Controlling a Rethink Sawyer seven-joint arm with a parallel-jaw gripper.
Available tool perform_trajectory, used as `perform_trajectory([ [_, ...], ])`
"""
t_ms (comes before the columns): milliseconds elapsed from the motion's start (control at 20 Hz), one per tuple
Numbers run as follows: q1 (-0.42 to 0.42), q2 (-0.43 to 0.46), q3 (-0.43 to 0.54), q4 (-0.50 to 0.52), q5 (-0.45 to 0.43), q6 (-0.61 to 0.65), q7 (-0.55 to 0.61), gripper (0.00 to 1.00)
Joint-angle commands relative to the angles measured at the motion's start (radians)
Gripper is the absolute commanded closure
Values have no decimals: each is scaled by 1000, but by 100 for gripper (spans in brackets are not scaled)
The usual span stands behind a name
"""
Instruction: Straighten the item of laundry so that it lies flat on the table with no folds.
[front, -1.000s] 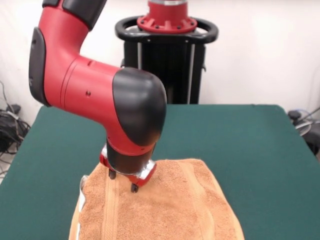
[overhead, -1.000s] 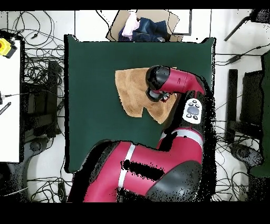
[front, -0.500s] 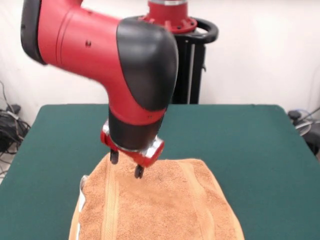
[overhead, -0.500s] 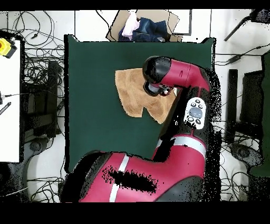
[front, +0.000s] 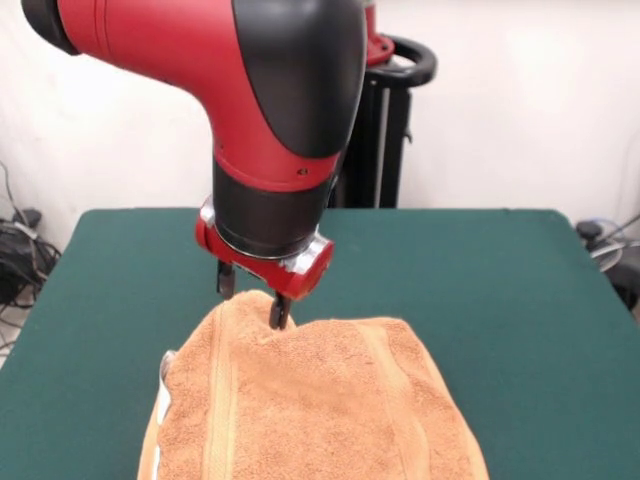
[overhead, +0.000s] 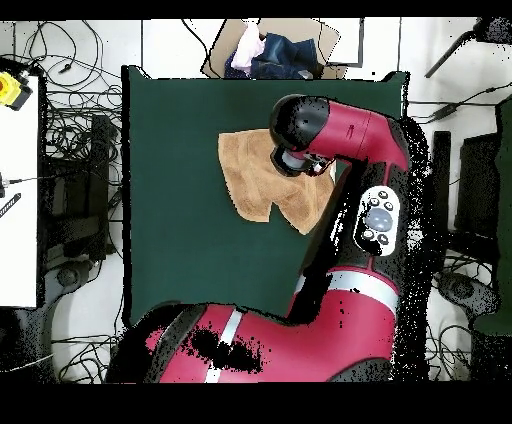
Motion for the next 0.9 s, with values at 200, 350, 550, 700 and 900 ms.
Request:
perform_trajectory([
  [200, 35, 6, 41, 203, 12, 2, 162, 0],
  [350, 37, 0, 41, 237, 5, -24, 150, 0],
  [550, 45, 2, 37, 256, 1, -35, 157, 0],
  [700, 51, -1, 36, 275, 3, -46, 165, 0],
  [900, 56, 7, 36, 301, 2, -83, 178, 0],
])
